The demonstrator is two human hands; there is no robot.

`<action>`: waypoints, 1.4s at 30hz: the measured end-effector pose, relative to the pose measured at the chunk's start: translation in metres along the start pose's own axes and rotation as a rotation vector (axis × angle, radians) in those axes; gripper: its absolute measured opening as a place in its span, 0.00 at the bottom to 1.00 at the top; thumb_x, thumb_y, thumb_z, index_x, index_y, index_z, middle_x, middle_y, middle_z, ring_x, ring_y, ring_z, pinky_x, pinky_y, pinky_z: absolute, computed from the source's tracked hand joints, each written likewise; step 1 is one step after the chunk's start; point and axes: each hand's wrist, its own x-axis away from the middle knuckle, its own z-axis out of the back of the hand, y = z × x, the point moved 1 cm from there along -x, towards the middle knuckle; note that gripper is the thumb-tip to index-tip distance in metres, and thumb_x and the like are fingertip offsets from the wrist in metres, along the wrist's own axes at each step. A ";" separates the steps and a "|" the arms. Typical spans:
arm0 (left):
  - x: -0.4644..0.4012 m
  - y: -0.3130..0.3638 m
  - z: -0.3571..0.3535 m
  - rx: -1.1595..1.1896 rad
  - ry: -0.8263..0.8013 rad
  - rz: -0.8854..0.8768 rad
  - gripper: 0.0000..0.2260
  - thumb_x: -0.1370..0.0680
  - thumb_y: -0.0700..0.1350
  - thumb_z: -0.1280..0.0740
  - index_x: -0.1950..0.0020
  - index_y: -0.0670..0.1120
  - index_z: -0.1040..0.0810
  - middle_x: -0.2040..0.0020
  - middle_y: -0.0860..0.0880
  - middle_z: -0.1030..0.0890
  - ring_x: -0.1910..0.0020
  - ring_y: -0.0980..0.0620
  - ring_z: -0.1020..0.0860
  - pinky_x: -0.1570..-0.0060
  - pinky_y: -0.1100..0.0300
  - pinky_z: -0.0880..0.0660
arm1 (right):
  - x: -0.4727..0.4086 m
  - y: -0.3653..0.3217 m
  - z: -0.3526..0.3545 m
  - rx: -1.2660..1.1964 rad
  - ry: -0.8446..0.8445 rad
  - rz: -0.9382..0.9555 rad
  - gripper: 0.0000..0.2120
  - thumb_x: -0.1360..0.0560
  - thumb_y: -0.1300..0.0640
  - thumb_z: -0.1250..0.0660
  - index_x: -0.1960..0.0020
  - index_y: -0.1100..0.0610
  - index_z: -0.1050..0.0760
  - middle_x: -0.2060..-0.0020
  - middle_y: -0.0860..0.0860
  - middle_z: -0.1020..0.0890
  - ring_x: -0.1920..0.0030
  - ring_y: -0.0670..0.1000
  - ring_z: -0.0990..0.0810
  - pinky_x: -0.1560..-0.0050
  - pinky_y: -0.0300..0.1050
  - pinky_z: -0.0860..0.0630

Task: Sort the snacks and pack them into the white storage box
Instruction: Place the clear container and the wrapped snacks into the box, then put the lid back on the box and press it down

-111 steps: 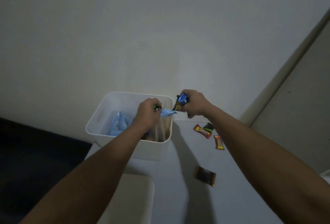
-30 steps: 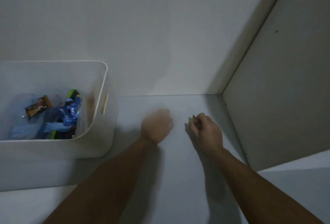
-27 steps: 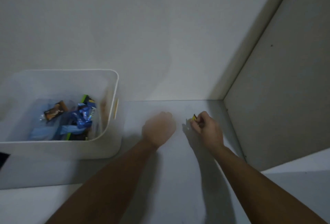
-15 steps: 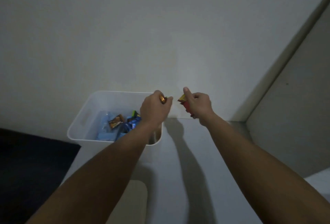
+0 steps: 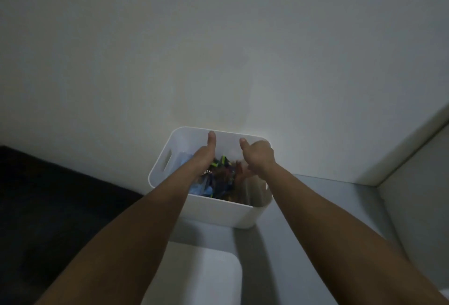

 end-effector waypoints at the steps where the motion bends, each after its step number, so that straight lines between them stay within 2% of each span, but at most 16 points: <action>1: -0.004 -0.005 0.003 -0.083 0.032 -0.019 0.45 0.26 0.72 0.61 0.33 0.38 0.27 0.34 0.37 0.25 0.36 0.38 0.27 0.33 0.47 0.32 | 0.000 0.000 0.000 0.071 0.040 0.029 0.26 0.23 0.40 0.41 0.50 0.64 0.22 0.52 0.61 0.17 0.52 0.62 0.17 0.49 0.51 0.20; 3: -0.021 -0.019 0.009 -0.222 0.092 -0.044 0.57 0.35 0.79 0.66 0.36 0.34 0.27 0.36 0.35 0.24 0.38 0.38 0.25 0.35 0.46 0.31 | 0.004 0.002 0.004 0.189 0.127 0.105 0.16 0.23 0.47 0.38 0.50 0.60 0.21 0.51 0.58 0.17 0.49 0.60 0.18 0.50 0.44 0.25; 5: -0.052 -0.042 0.009 -0.327 0.095 -0.032 0.66 0.46 0.83 0.69 0.33 0.36 0.28 0.34 0.35 0.26 0.35 0.37 0.27 0.33 0.43 0.34 | 0.008 0.009 0.007 0.301 0.202 0.195 0.14 0.23 0.53 0.37 0.44 0.60 0.22 0.45 0.57 0.19 0.43 0.58 0.22 0.47 0.45 0.27; 7: -0.077 -0.064 -0.001 -0.311 0.032 0.003 0.67 0.49 0.85 0.67 0.30 0.40 0.29 0.30 0.38 0.29 0.31 0.39 0.30 0.30 0.43 0.37 | 0.011 0.020 0.008 0.428 0.198 0.265 0.17 0.23 0.54 0.36 0.36 0.60 0.26 0.38 0.57 0.23 0.36 0.58 0.28 0.39 0.51 0.29; 10: -0.077 -0.071 -0.020 -0.135 -0.063 0.018 0.67 0.54 0.86 0.62 0.30 0.44 0.29 0.33 0.40 0.25 0.34 0.42 0.27 0.31 0.44 0.34 | 0.010 0.037 0.006 0.467 0.117 0.263 0.21 0.23 0.55 0.37 0.32 0.60 0.30 0.33 0.57 0.27 0.31 0.59 0.34 0.34 0.54 0.31; 12: -0.050 -0.053 -0.023 -0.098 -0.087 -0.014 0.62 0.50 0.86 0.62 0.35 0.45 0.25 0.37 0.40 0.23 0.37 0.42 0.25 0.32 0.45 0.33 | 0.012 0.044 0.005 0.482 0.100 0.276 0.21 0.22 0.56 0.38 0.31 0.60 0.32 0.32 0.58 0.28 0.30 0.58 0.35 0.33 0.53 0.32; 15: -0.019 -0.030 -0.019 -0.084 -0.077 -0.064 0.43 0.26 0.73 0.60 0.32 0.42 0.29 0.33 0.39 0.26 0.34 0.42 0.28 0.32 0.50 0.36 | 0.019 0.043 0.005 0.480 0.085 0.299 0.21 0.22 0.56 0.37 0.30 0.60 0.32 0.32 0.58 0.28 0.31 0.58 0.34 0.32 0.53 0.32; 16: -0.018 -0.030 -0.016 -0.106 -0.044 -0.089 0.39 0.23 0.69 0.59 0.30 0.41 0.31 0.32 0.39 0.27 0.33 0.42 0.29 0.32 0.51 0.37 | 0.021 0.042 0.005 0.475 0.084 0.305 0.21 0.22 0.55 0.37 0.31 0.60 0.31 0.32 0.58 0.28 0.31 0.58 0.32 0.33 0.54 0.31; 19: -0.014 -0.034 0.000 -0.158 0.073 -0.173 0.36 0.22 0.67 0.57 0.31 0.41 0.30 0.32 0.39 0.27 0.33 0.41 0.29 0.33 0.50 0.36 | 0.029 0.038 0.006 0.481 0.097 0.335 0.21 0.22 0.55 0.36 0.31 0.59 0.30 0.33 0.58 0.26 0.33 0.58 0.30 0.34 0.55 0.30; 23: 0.000 -0.042 0.025 -0.197 0.180 -0.332 0.28 0.19 0.62 0.51 0.46 0.41 0.22 0.48 0.43 0.20 0.45 0.42 0.23 0.48 0.56 0.33 | 0.043 0.036 0.005 0.512 0.109 0.355 0.19 0.22 0.55 0.36 0.33 0.58 0.28 0.36 0.57 0.24 0.36 0.58 0.27 0.36 0.55 0.28; 26: 0.012 -0.057 0.041 -0.261 0.228 -0.446 0.26 0.20 0.63 0.46 0.43 0.43 0.22 0.45 0.44 0.19 0.46 0.44 0.22 0.45 0.53 0.28 | 0.057 0.036 0.002 0.527 0.117 0.364 0.19 0.23 0.54 0.35 0.33 0.58 0.28 0.37 0.57 0.23 0.37 0.58 0.26 0.37 0.55 0.28; 30: 0.028 -0.081 0.057 -0.442 0.283 -0.600 0.24 0.20 0.59 0.41 0.37 0.41 0.23 0.39 0.42 0.20 0.39 0.43 0.24 0.38 0.51 0.29 | 0.081 0.040 -0.004 0.545 0.126 0.414 0.18 0.23 0.54 0.35 0.35 0.58 0.27 0.39 0.57 0.22 0.39 0.58 0.25 0.39 0.53 0.26; 34: 0.055 -0.115 0.067 -0.623 0.429 -0.874 0.20 0.22 0.54 0.38 0.45 0.38 0.20 0.50 0.40 0.17 0.51 0.40 0.21 0.46 0.52 0.29 | 0.112 0.053 -0.016 0.510 0.151 0.515 0.16 0.24 0.56 0.35 0.38 0.58 0.25 0.40 0.58 0.22 0.41 0.60 0.25 0.43 0.53 0.25; 36: 0.067 -0.136 0.071 -0.705 0.496 -0.985 0.18 0.22 0.53 0.39 0.47 0.39 0.21 0.52 0.41 0.18 0.53 0.41 0.21 0.46 0.52 0.31 | 0.128 0.065 -0.022 0.500 0.169 0.606 0.15 0.27 0.57 0.33 0.41 0.59 0.24 0.42 0.58 0.22 0.42 0.61 0.25 0.44 0.53 0.24; 39: 0.084 -0.169 0.074 -0.785 0.497 -1.036 0.16 0.22 0.51 0.38 0.46 0.39 0.22 0.49 0.41 0.20 0.50 0.42 0.23 0.44 0.50 0.29 | 0.150 0.084 -0.033 0.475 0.171 0.707 0.17 0.31 0.61 0.30 0.43 0.62 0.23 0.42 0.60 0.22 0.44 0.62 0.23 0.46 0.54 0.23; 42: 0.101 -0.206 0.075 -0.811 0.484 -0.981 0.16 0.21 0.51 0.39 0.46 0.38 0.22 0.49 0.40 0.20 0.51 0.41 0.23 0.45 0.49 0.28 | 0.174 0.108 -0.045 0.465 0.167 0.696 0.20 0.33 0.63 0.28 0.42 0.63 0.24 0.42 0.61 0.22 0.44 0.63 0.22 0.46 0.56 0.22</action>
